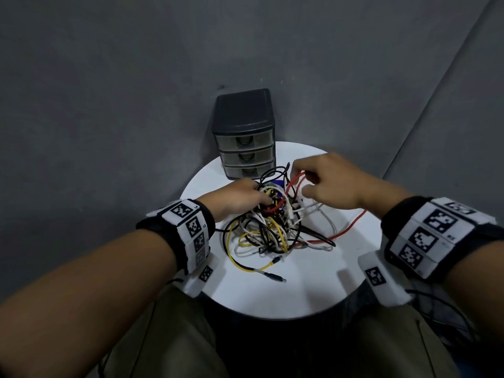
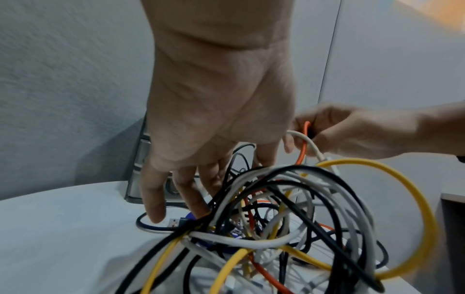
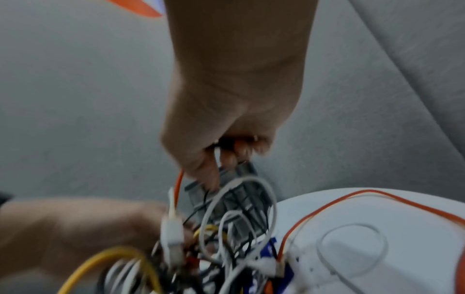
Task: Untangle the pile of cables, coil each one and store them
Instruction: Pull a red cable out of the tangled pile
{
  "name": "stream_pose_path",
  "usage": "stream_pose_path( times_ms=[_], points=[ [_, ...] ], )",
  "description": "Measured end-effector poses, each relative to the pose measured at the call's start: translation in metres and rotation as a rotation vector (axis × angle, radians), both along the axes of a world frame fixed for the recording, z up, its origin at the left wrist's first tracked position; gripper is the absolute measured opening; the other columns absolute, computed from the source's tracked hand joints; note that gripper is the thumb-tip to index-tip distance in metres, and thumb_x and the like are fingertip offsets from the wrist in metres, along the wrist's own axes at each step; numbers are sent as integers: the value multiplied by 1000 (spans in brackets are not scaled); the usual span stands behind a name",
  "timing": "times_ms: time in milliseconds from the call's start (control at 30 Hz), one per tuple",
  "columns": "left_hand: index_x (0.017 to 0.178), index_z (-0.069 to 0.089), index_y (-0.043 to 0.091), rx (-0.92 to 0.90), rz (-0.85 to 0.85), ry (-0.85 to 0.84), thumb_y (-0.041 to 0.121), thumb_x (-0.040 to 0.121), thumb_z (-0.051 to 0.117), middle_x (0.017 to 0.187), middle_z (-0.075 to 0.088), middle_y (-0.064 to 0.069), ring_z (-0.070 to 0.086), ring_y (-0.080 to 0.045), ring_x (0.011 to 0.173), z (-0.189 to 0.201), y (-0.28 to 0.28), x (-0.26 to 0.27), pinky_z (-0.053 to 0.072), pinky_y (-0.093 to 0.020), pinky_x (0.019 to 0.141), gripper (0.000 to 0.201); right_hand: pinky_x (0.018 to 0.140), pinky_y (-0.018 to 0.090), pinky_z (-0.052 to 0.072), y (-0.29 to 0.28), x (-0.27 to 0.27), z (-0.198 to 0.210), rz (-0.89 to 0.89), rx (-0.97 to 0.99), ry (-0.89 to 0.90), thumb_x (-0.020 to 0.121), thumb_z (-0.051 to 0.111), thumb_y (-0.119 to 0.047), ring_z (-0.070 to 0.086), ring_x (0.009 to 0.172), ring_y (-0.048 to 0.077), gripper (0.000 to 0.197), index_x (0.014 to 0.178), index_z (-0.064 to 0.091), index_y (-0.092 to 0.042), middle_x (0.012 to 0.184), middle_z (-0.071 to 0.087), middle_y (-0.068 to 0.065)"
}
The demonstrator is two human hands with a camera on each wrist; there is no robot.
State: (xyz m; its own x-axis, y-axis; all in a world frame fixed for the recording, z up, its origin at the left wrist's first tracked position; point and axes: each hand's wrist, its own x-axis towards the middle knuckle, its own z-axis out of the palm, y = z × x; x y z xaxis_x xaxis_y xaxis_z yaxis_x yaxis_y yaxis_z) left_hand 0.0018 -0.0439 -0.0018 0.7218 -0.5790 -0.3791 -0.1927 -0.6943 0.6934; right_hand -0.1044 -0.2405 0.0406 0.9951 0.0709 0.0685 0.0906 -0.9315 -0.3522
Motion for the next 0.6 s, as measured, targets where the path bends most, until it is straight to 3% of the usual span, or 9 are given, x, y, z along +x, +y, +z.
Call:
stream_pose_path(
  times_ms=[33,100,133,200,300,400,533,600],
  points=[
    [104,65,15,-9,-3,21,35,84,72,108,69,-1,62,-18,97,1,2,1,48,-34,86,29,72,35,43,-3,-2,3,3,89,128,78,56,-41,52,74,9,20,92,69,-33,72,59,-8],
    [133,54,23,-14,-29,77,38,75,74,123,65,-1,60,-19,112,4,8,1,49,-34,91,63,81,34,43,-10,-5,3,-2,265,283,88,53,-56,54,78,13,34,91,75,-31,77,61,-10],
    [142,44,28,-14,-56,109,38,70,74,126,63,-2,59,-19,115,8,11,0,48,-33,91,78,80,33,43,-13,-7,2,0,306,299,94,53,-56,52,75,14,38,88,76,-27,74,59,-10],
    [146,33,34,-27,-109,183,32,66,72,124,64,-4,60,-20,115,14,16,-1,49,-34,92,89,79,32,44,-15,-6,-3,39,298,302,96,60,-44,55,73,11,31,79,76,-23,71,63,-9],
    [142,33,37,-52,-130,244,25,65,66,108,65,-5,63,-18,103,21,19,-3,51,-37,98,85,70,27,44,-2,-5,-13,145,231,408,92,68,-15,52,64,2,21,72,71,-20,64,62,-8],
    [136,36,38,-93,-34,241,28,70,60,101,61,-4,61,-15,97,23,17,-4,49,-44,103,70,68,28,47,14,-2,-20,197,209,413,95,65,-15,55,63,7,19,77,71,-17,65,63,-8],
    [129,35,36,-33,-42,152,29,92,61,110,62,-11,61,-22,98,18,13,-6,49,-40,86,46,71,26,47,13,11,-29,11,232,199,97,59,-10,63,71,5,20,97,77,-20,74,67,-13],
    [128,33,32,15,-96,96,30,94,64,107,58,-14,53,-23,90,14,12,-7,42,-39,78,46,74,24,44,17,15,-33,45,187,182,96,60,-9,61,76,7,24,105,78,-22,85,68,-12]
  ],
)
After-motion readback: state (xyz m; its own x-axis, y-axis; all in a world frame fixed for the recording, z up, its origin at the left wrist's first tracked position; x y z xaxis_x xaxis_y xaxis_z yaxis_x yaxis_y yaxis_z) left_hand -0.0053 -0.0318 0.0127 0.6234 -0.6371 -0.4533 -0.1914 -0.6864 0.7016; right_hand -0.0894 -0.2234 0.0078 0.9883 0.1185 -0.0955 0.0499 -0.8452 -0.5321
